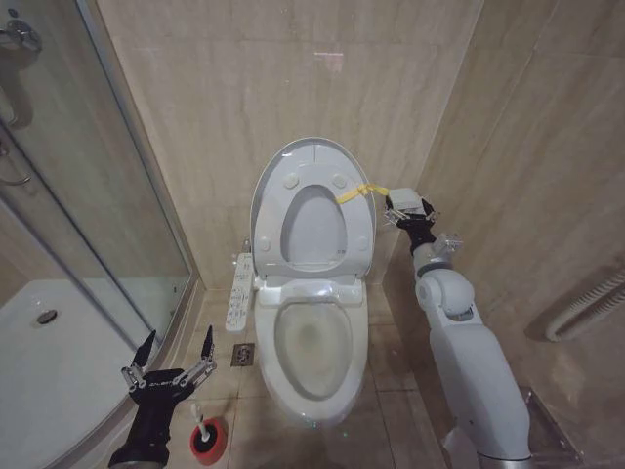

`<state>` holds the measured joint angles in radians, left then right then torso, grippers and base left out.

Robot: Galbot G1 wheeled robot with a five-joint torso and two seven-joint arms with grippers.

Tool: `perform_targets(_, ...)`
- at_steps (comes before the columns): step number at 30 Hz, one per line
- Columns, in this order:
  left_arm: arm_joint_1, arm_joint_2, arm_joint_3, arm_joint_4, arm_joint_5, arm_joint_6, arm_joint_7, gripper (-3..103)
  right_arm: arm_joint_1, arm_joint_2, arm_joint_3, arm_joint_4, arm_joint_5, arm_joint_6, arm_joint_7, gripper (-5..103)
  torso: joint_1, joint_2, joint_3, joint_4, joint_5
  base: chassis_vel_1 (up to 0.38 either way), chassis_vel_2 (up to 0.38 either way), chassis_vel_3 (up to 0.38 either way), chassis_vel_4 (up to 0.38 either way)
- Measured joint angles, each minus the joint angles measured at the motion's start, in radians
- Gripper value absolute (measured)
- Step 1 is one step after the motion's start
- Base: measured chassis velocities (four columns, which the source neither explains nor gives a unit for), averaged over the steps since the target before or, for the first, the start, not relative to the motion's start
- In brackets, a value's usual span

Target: Open the toilet lid, clean the toilet bowl with a toilet brush, close the toilet lid, and flush.

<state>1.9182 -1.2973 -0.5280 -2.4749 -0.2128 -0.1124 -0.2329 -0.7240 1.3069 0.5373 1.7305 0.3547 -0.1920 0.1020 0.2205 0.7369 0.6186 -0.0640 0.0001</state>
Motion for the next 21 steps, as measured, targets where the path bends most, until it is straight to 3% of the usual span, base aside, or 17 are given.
perform_targets(10,0.000,0.000,0.000,0.000,0.000,0.000,0.000,100,0.043,0.000,0.002,-0.046,-0.007,0.014,0.015,100,0.000,0.000,0.000,0.0008,-0.0002,-0.157,0.170,0.174,-0.170)
perform_targets(12,0.000,0.000,0.000,0.000,0.000,0.000,0.000,100,0.047,-0.017,0.009,-0.048,-0.009,0.019,0.018,100,0.001,0.000,0.000,-0.0001,-0.0002,-0.171,0.154,0.158,-0.154)
perform_targets(21,0.000,0.000,0.000,0.000,0.000,0.000,0.000,100,0.017,-0.049,-0.003,-0.018,-0.007,0.020,0.013,100,0.000,0.000,0.000,0.0001,-0.0002,-0.041,0.021,0.022,-0.034)
